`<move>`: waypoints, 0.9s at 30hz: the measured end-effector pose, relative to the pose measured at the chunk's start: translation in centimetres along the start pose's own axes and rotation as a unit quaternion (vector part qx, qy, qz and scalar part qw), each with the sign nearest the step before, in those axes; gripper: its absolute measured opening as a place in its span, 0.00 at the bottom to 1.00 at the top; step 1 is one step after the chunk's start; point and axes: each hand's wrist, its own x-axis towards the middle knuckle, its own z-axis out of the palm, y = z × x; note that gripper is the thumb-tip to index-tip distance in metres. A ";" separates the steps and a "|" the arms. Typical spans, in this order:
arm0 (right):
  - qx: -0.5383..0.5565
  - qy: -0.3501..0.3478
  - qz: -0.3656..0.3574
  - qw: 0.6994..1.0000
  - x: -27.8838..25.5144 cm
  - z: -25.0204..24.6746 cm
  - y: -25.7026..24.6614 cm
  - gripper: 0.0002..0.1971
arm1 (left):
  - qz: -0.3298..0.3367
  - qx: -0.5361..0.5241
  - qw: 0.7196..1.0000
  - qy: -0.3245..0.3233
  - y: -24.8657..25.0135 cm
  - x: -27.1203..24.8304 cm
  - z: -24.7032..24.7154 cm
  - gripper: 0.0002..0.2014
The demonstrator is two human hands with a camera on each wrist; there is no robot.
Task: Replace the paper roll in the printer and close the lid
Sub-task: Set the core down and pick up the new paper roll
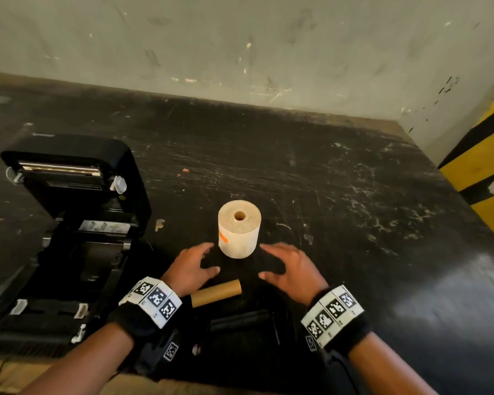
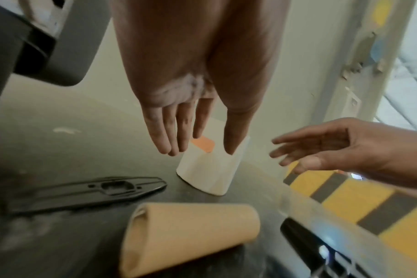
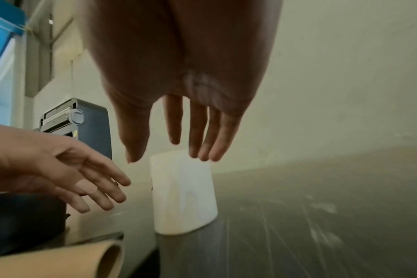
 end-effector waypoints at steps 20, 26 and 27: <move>-0.164 0.032 -0.083 0.982 5.4 -1.3 -1.2 0.37 | 0.081 -0.091 0.992 -0.021 2.1 5.0 1.4 0.44; -0.090 0.027 0.015 0.995 2.4 -2.9 2.1 0.37 | 0.193 0.143 0.969 -0.054 5.3 7.3 1.5 0.44; -0.067 0.029 0.041 0.997 2.0 -2.8 2.9 0.37 | 0.214 0.180 0.958 -0.060 6.1 7.5 1.7 0.44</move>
